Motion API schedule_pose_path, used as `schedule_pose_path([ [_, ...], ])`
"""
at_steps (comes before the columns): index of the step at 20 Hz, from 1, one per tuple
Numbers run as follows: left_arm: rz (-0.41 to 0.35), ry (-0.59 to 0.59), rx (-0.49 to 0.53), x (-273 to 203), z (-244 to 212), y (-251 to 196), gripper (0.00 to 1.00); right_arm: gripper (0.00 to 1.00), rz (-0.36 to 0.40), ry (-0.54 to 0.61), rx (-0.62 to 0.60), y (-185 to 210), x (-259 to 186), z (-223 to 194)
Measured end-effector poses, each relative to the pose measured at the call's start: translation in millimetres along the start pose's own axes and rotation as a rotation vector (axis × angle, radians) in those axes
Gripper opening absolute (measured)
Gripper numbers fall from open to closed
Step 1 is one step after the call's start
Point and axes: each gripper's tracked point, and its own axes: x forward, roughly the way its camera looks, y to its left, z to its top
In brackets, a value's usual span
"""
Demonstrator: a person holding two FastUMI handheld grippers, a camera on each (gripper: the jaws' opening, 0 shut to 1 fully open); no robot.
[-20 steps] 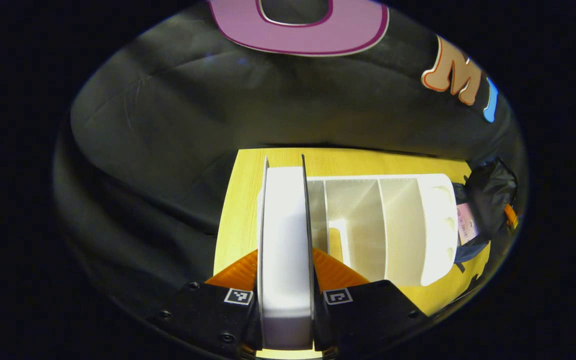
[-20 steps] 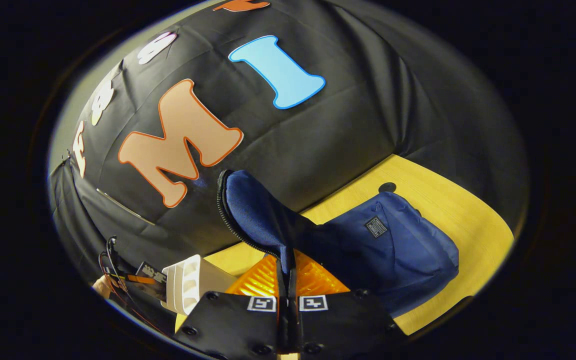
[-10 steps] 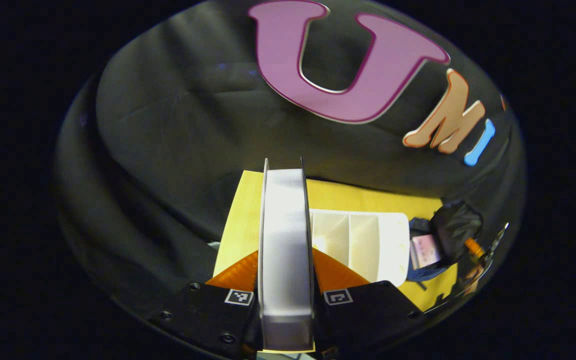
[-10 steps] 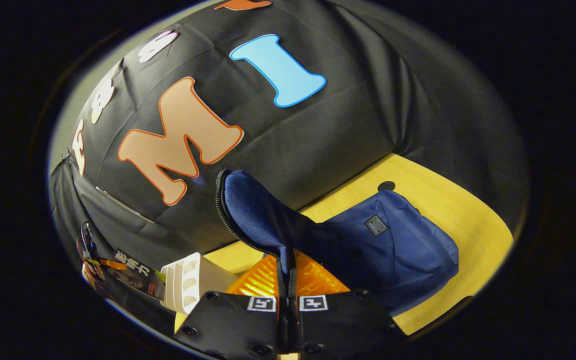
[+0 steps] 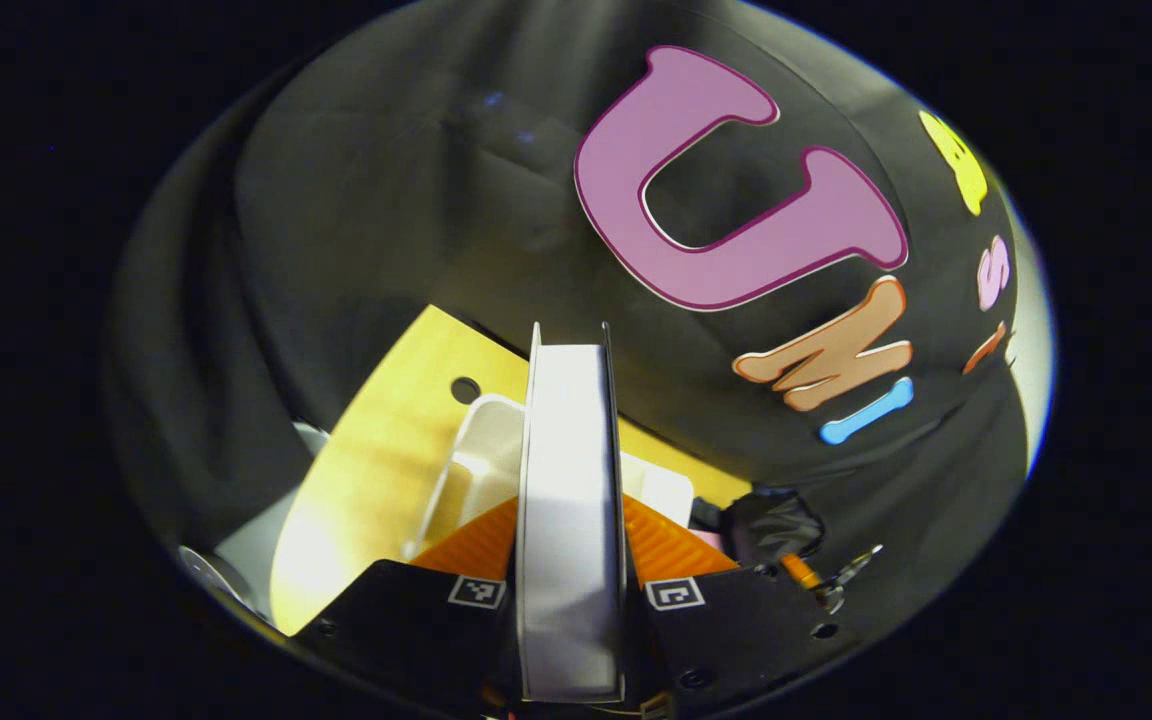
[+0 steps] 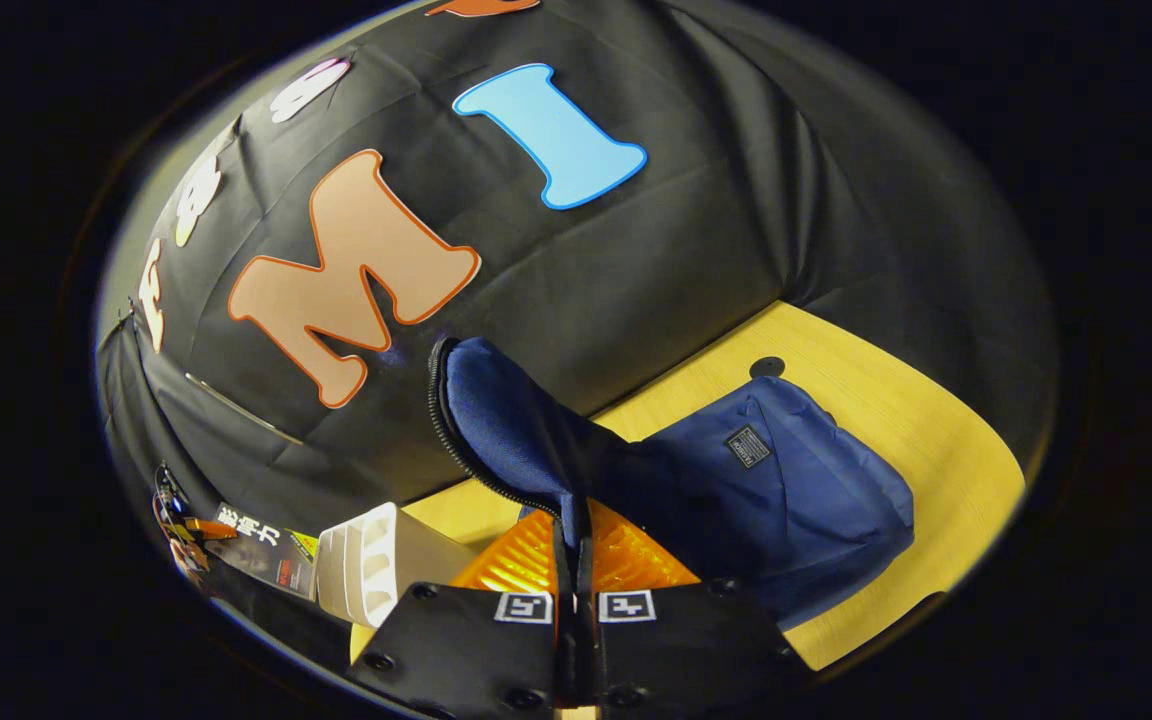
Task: Open the schoolbag, grab two books from the bookshelf and put them into the schoolbag.
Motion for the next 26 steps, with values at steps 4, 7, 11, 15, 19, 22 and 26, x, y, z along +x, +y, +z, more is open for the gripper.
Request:
schedule_pose_path([
  [4,-0.093,0.013,-0.081,15.7,-18.0,-13.3,0.36,0.03,-0.011,0.013,-0.019,0.6,-0.3,-3.9],
  [7,-0.161,0.023,-0.117,31.4,-32.8,-28.7,0.36,0.03,-0.013,0.028,-0.027,2.0,0.5,-7.9],
  [11,-0.221,0.04,-0.145,56.2,-58.7,-54.6,0.36,0.03,-0.008,0.042,-0.037,3.5,-0.2,-12.4],
  [15,-0.271,0.067,-0.164,92.6,-85.8,-94.0,0.36,0.03,0.002,0.045,-0.042,5.0,-0.6,-10.7],
  [19,-0.308,0.104,-0.174,120.1,-113.6,-125.2,0.38,0.03,0.015,0.045,-0.042,5.2,-1.4,-6.2],
  [22,-0.318,0.133,-0.172,144.5,-136.8,-147.0,0.36,0.03,0.028,0.048,-0.031,4.0,-0.5,-5.7],
  [26,-0.286,0.175,-0.139,183.6,-173.1,-162.3,0.36,0.03,0.047,0.06,-0.04,5.6,2.0,-5.8],
])
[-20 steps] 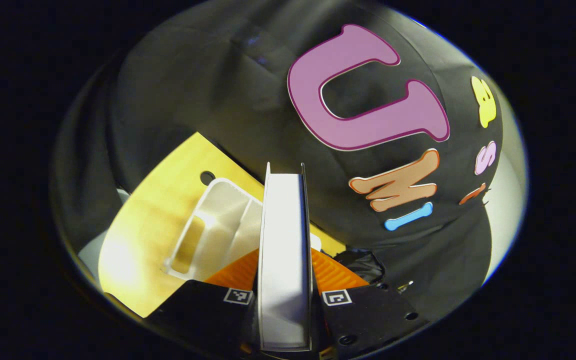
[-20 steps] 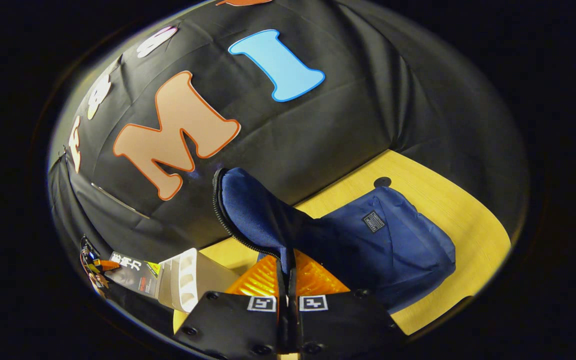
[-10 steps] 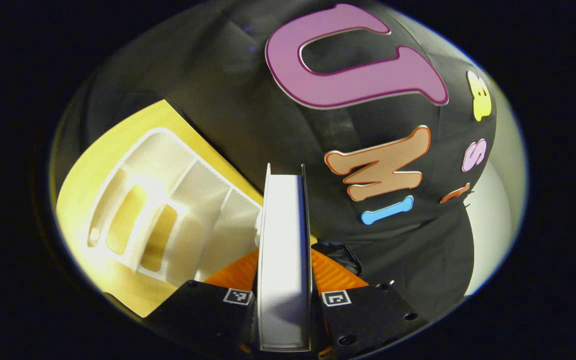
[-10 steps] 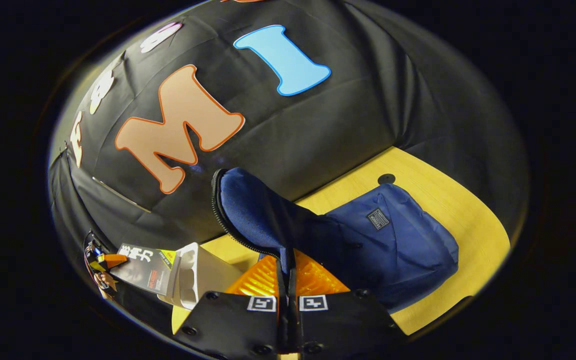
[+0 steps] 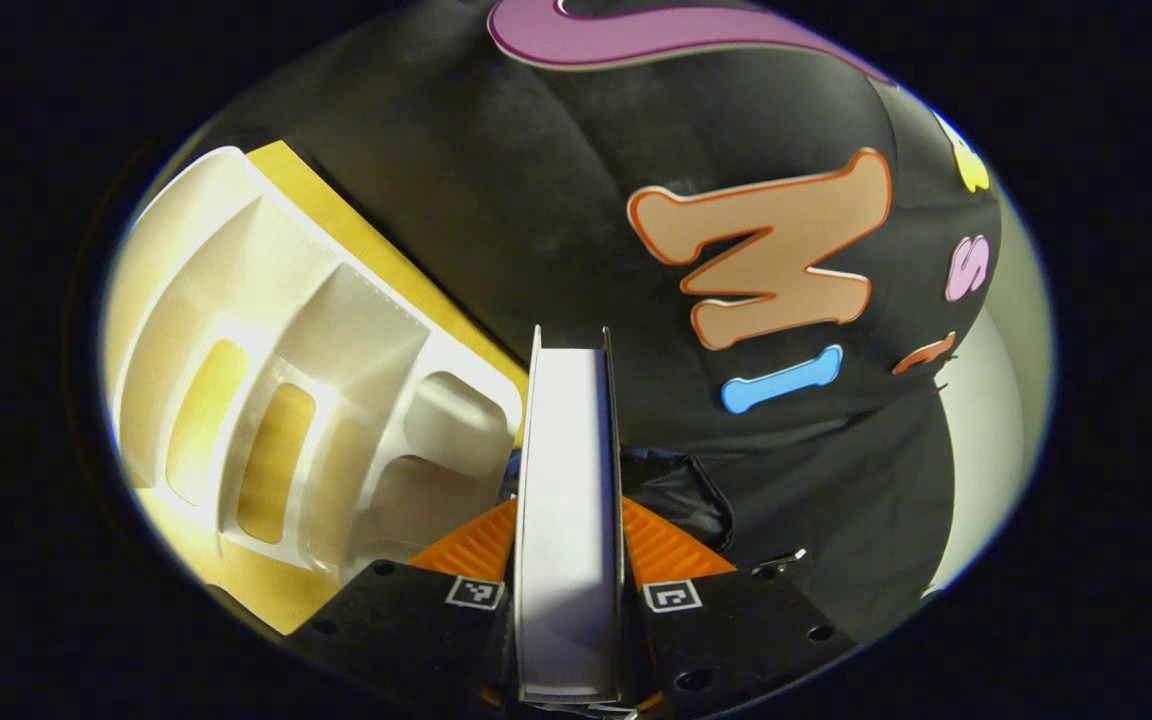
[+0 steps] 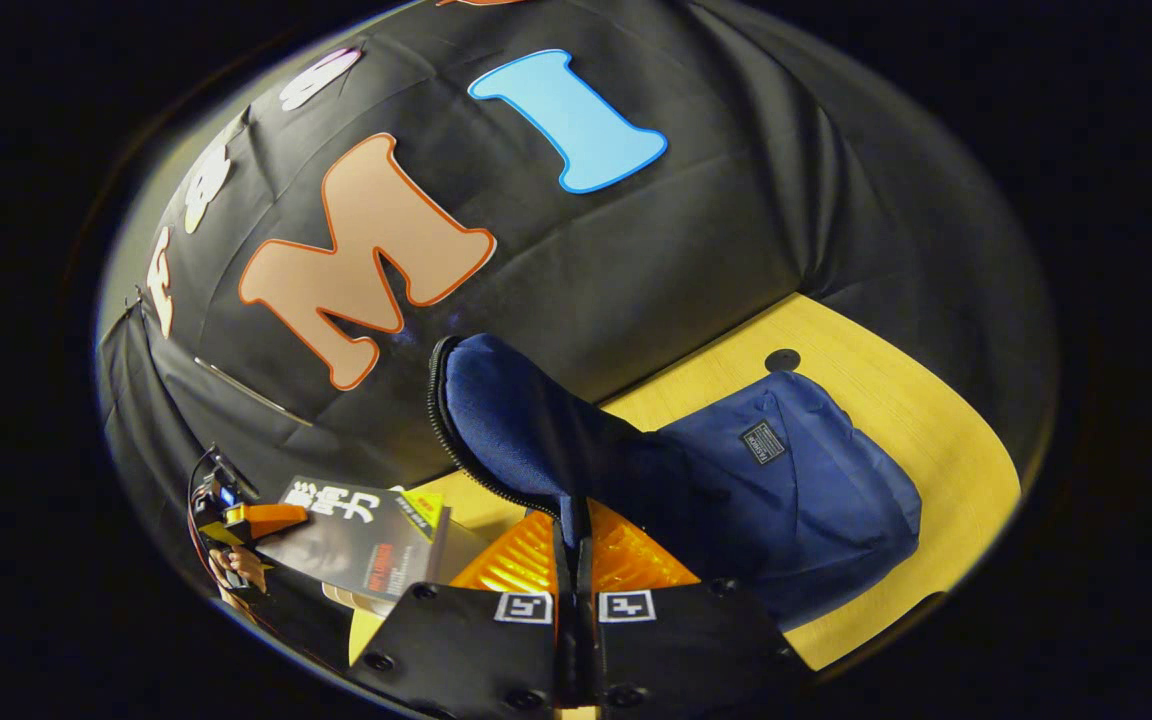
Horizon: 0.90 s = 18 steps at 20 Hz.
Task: Open the schoolbag, grab two books from the bookshelf and put them into the schoolbag.
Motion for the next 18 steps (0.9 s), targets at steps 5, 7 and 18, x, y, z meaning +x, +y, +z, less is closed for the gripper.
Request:
schedule_pose_path([
  [5,0.009,0.056,0.015,52.2,-36.4,-12.3,0.39,0.03,0.025,-0.003,0.007,-0.6,-1.1,4.8],
  [7,0.008,0.076,0.017,74.4,-48.6,-18.1,0.38,0.03,0.033,-0.004,0.011,-1.9,-0.8,5.9],
  [18,0.018,0.214,0.032,173.6,-133.9,-26.0,0.36,0.03,0.075,-0.014,-0.011,1.5,-0.5,14.3],
])
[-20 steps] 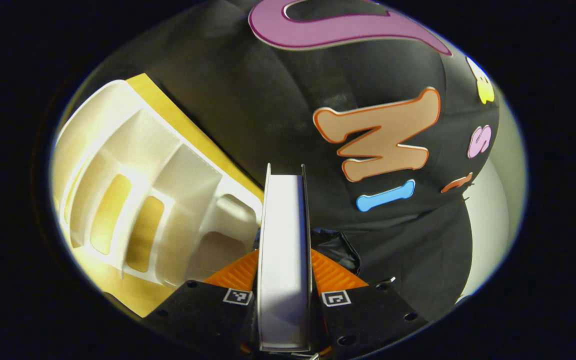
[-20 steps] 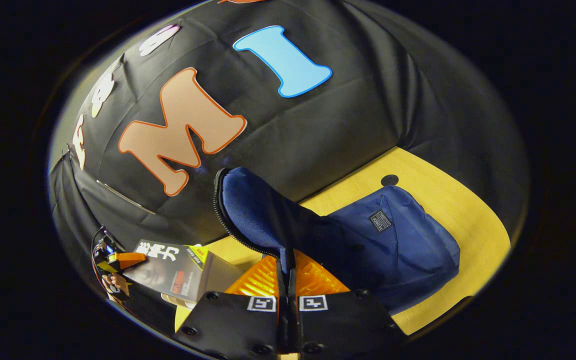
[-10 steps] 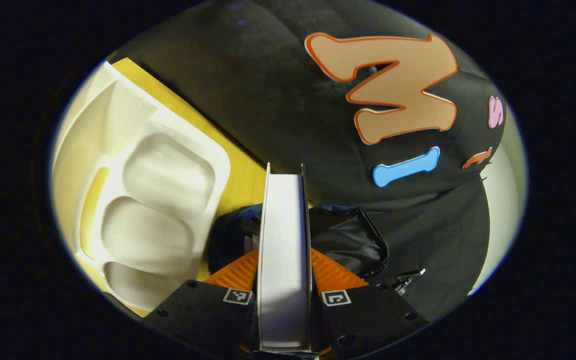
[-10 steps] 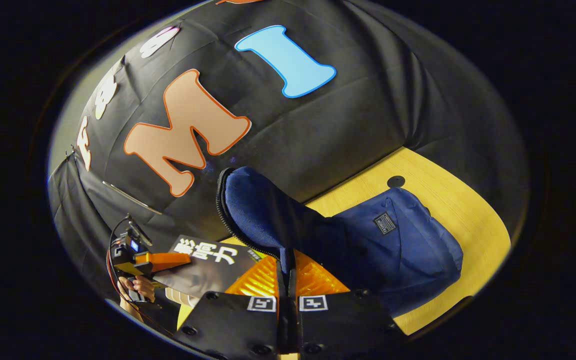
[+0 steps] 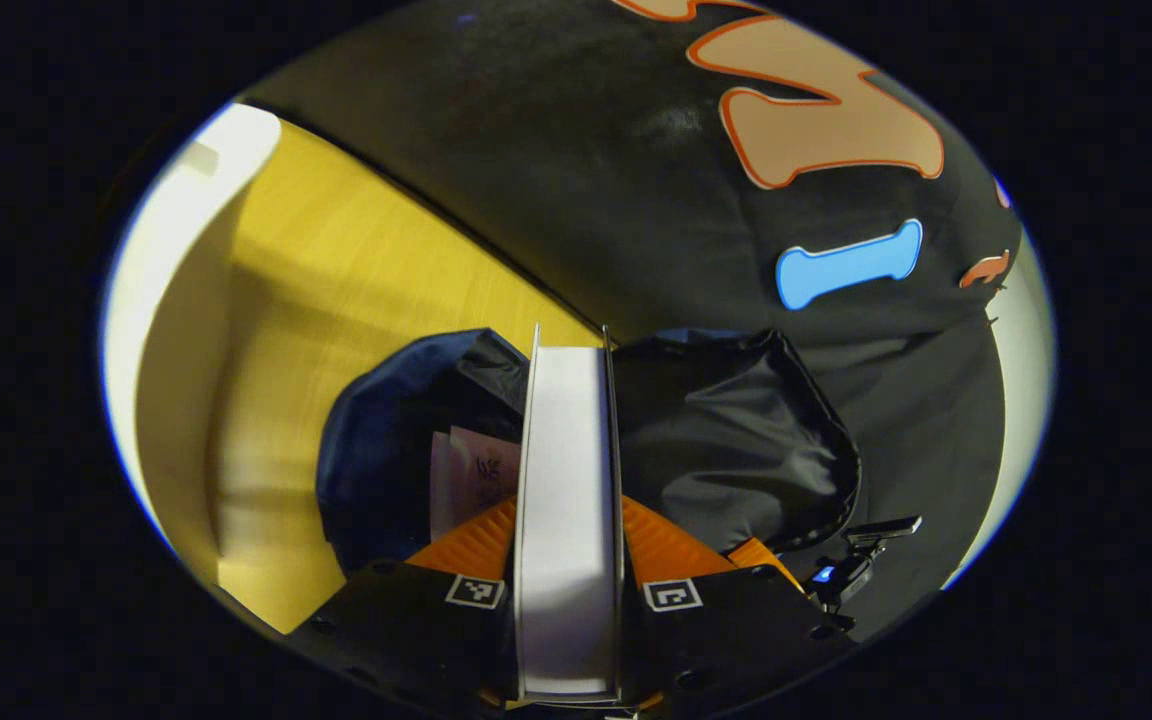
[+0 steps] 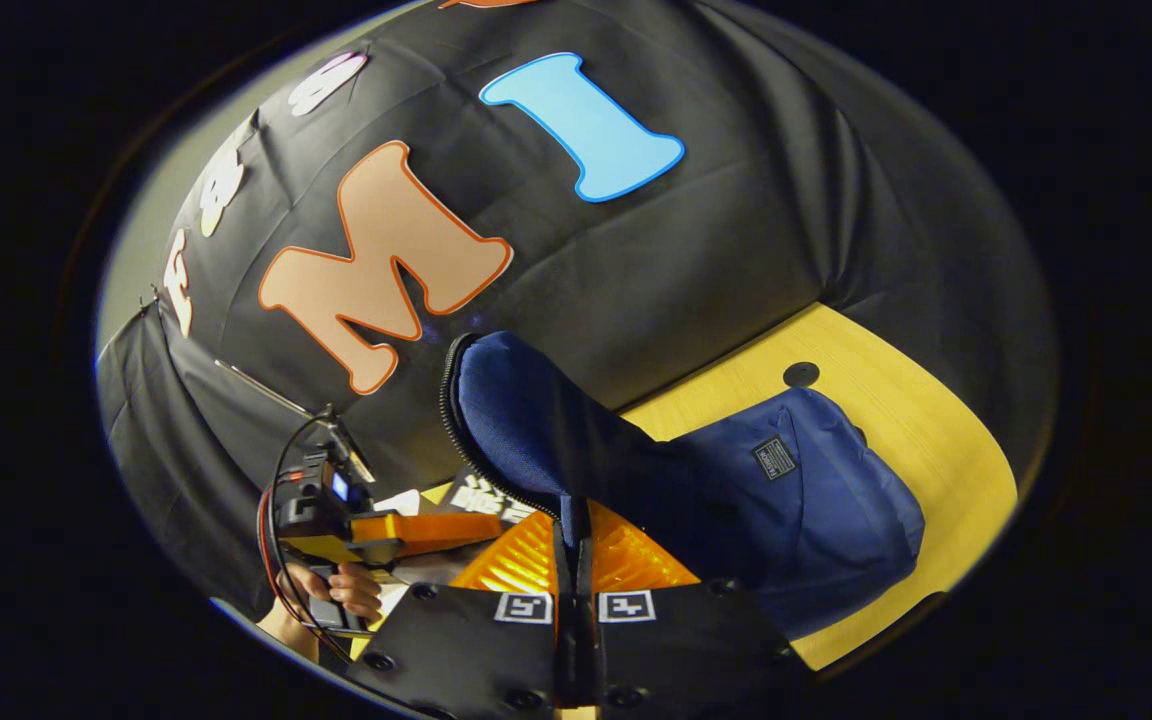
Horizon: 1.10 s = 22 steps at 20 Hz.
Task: Open the schoolbag, grab two books from the bookshelf and put them into the schoolbag.
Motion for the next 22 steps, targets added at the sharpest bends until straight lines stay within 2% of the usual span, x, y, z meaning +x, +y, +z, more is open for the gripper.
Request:
schedule_pose_path([
  [8,-0.074,-0.05,-0.141,49.7,-23.3,-4.0,0.34,0.03,0.05,-0.004,0.015,5.3,1.2,0.6],
  [12,-0.104,-0.045,-0.227,78.3,-45.2,-2.8,0.38,0.03,0.07,0.015,-0.002,10.6,8.7,-7.4],
  [13,-0.114,-0.036,-0.253,83.6,-51.8,-0.5,0.34,0.03,0.071,0.014,-0.004,10.3,9.9,-7.1],
  [16,-0.126,-0.041,-0.32,85.2,-49.6,7.0,0.38,0.03,0.065,0.018,-0.011,8.2,12.1,-7.9],
  [18,-0.112,-0.022,-0.317,84.5,-49.2,3.3,0.37,0.03,0.066,0.025,-0.02,11.5,14.7,-11.3],
  [20,-0.082,-0.011,-0.266,83.2,-47.0,0.3,0.37,0.03,0.063,0.03,-0.036,12.8,16.8,-14.8],
  [22,0.03,0.005,-0.144,77.3,-46.1,10.6,0.4,0.03,0.051,0.036,-0.057,11.9,18.1,-19.0],
])
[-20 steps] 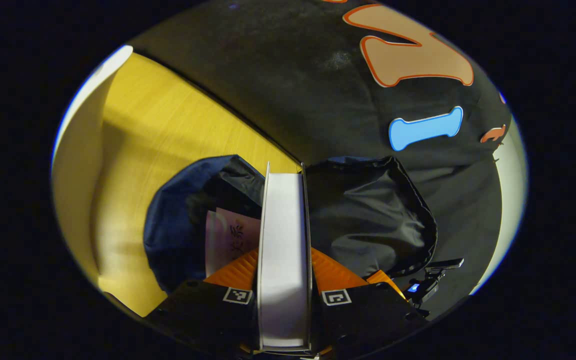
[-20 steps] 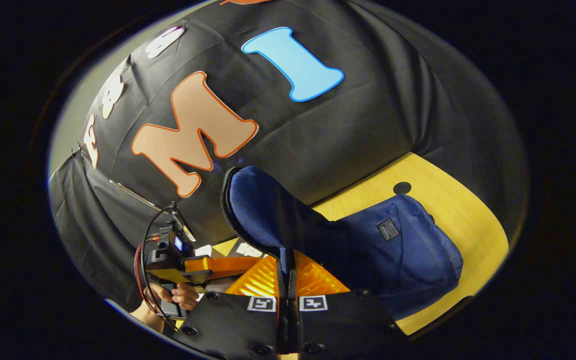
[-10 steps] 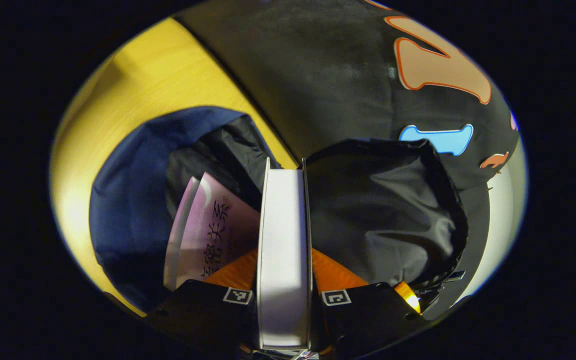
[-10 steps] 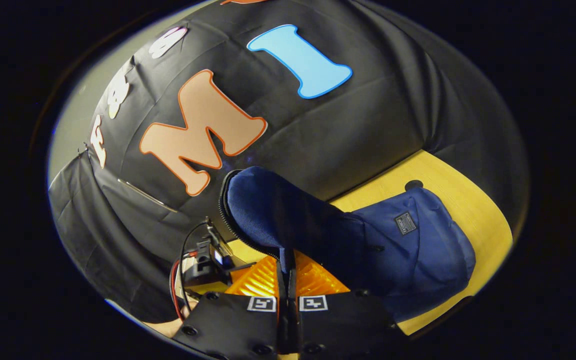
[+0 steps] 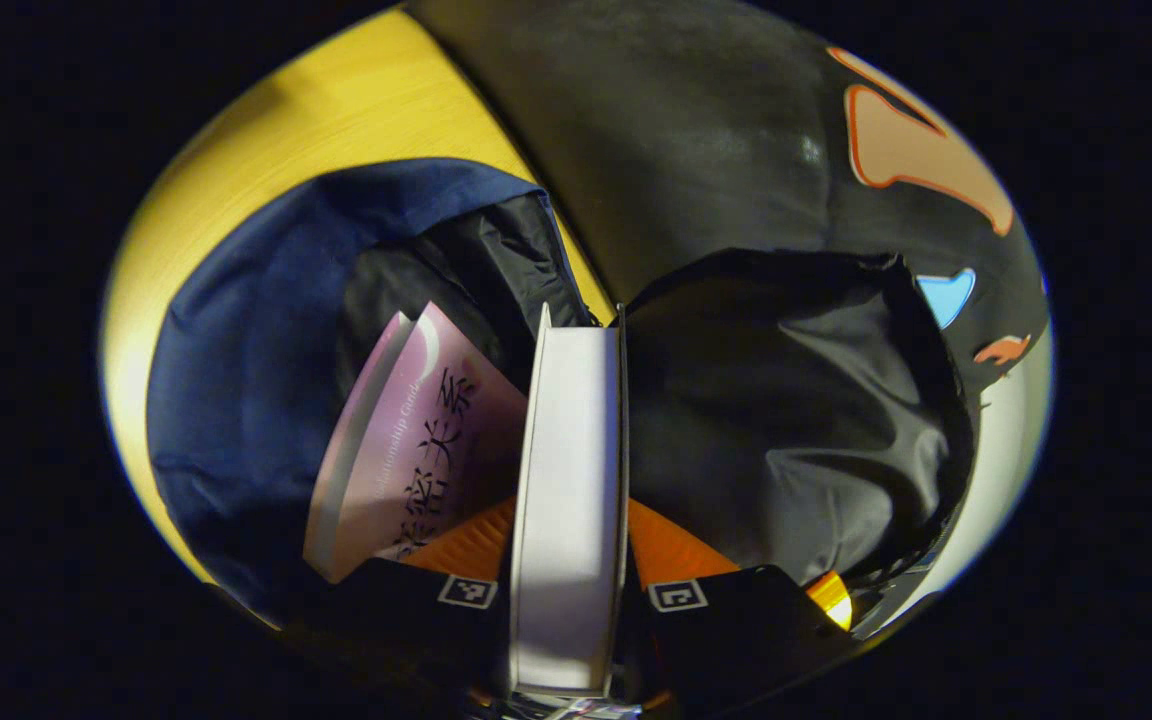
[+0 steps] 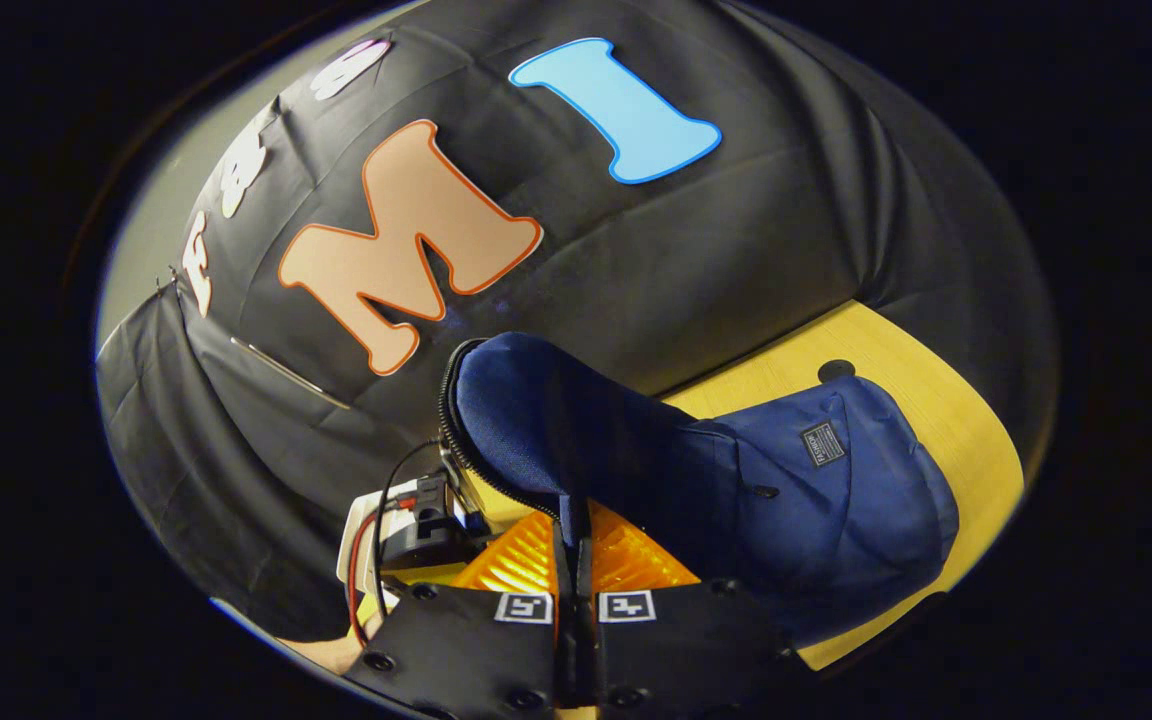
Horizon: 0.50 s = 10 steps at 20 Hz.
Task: Open the schoolbag, grab two books from the bookshelf and put them into the schoolbag.
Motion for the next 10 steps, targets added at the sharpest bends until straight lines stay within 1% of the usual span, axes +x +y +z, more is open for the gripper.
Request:
schedule_pose_path([
  [2,0.094,-0.028,0.148,-11.1,7.0,9.8,0.66,0.03,-0.008,0.006,-0.007,0.6,2.5,-4.3],
  [3,0.129,-0.04,0.214,-21.7,12.3,9.0,0.72,0.03,-0.01,0.007,-0.008,1.0,3.6,-6.2],
  [4,0.158,-0.057,0.272,-32.0,18.8,8.9,0.6,0.03,-0.018,0.008,-0.017,1.6,4.7,-9.0],
  [5,0.194,-0.082,0.327,-40.1,25.2,9.0,0.78,0.03,-0.024,0.008,-0.034,2.3,6.3,-11.6],
  [6,0.228,-0.12,0.383,-47.5,34.7,7.7,0.8,0.03,-0.041,0.008,-0.067,2.0,7.0,-15.2],
  [7,0.255,-0.155,0.437,-57.5,43.9,3.9,0.77,0.03,-0.052,0.009,-0.093,2.4,8.0,-17.3],
  [9,0.321,-0.219,0.55,-80.0,60.2,-1.8,0.78,0.03,-0.064,0.008,-0.139,7.3,7.6,-23.2],
  [10,0.367,-0.252,0.608,-94.0,69.0,-0.5,0.87,0.03,-0.072,0.012,-0.156,8.3,9.2,-26.2],
])
